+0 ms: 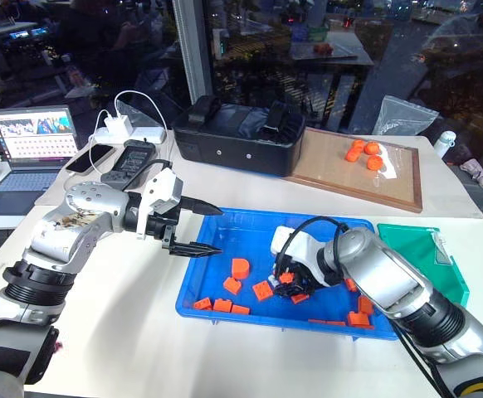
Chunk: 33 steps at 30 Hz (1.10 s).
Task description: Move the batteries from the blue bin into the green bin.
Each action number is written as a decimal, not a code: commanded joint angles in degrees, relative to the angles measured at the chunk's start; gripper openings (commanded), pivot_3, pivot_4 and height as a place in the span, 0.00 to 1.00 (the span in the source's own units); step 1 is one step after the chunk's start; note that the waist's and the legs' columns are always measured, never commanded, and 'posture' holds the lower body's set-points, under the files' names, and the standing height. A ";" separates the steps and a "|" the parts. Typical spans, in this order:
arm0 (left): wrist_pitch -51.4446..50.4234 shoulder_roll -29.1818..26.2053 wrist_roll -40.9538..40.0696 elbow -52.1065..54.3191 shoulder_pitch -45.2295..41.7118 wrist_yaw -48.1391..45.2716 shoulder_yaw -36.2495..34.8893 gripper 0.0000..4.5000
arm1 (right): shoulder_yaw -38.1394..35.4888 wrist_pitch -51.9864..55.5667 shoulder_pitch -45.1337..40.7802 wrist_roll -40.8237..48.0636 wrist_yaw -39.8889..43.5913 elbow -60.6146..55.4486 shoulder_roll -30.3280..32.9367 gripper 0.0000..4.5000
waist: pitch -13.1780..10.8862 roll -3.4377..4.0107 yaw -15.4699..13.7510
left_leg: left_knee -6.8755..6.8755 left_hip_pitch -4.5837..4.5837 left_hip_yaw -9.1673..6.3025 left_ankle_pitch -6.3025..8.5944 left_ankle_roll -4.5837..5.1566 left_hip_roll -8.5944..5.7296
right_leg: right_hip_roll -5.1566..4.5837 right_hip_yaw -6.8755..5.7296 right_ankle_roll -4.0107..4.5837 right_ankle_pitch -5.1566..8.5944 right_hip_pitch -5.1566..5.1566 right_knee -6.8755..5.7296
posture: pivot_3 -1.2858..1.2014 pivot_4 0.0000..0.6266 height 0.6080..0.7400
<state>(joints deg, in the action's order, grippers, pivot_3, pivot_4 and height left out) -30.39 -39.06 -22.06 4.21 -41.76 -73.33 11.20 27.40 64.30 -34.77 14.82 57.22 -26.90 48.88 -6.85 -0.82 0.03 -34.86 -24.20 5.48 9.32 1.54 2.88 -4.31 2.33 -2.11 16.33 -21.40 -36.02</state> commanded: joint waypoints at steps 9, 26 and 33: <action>0.41 -0.46 0.06 1.45 -0.90 -0.15 -0.67 1.00 | 1.15 2.43 2.40 -0.82 -5.98 2.34 -3.07 0.63 | 0.00 -0.01 -0.01 | 0.00 -0.01 -0.01 0.00 0.00 -0.01 | 0.00 0.00 0.00 0.00 0.00 0.01 | 0.52 0.24 1.00; 0.13 0.62 -1.18 0.16 -2.20 -1.58 -0.75 1.00 | -9.07 3.01 -0.84 2.05 -4.98 1.70 1.68 0.05 | 0.01 -0.06 -0.16 | -0.01 -0.03 -0.01 0.00 0.00 -0.01 | -0.02 -0.01 -0.01 0.00 0.01 0.04 | 0.52 0.24 1.00; 0.82 3.16 -2.04 -2.72 -4.50 -4.38 0.08 1.00 | -30.06 4.93 5.72 6.58 -1.38 3.13 15.68 0.05 | -0.01 -0.05 -1.03 | 0.04 -0.09 -0.03 0.00 0.00 -0.03 | -0.06 -0.09 -0.01 0.01 0.03 0.16 | 0.52 0.24 1.00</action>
<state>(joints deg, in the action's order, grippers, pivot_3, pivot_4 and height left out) -30.32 -36.38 -22.96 2.00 -44.64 -76.73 11.47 4.53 69.34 -31.07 21.34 55.24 -24.82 61.28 -6.86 -0.87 -1.00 -34.83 -24.27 5.46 9.32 1.54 2.85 -4.39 2.20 -2.14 16.36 -21.35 -35.82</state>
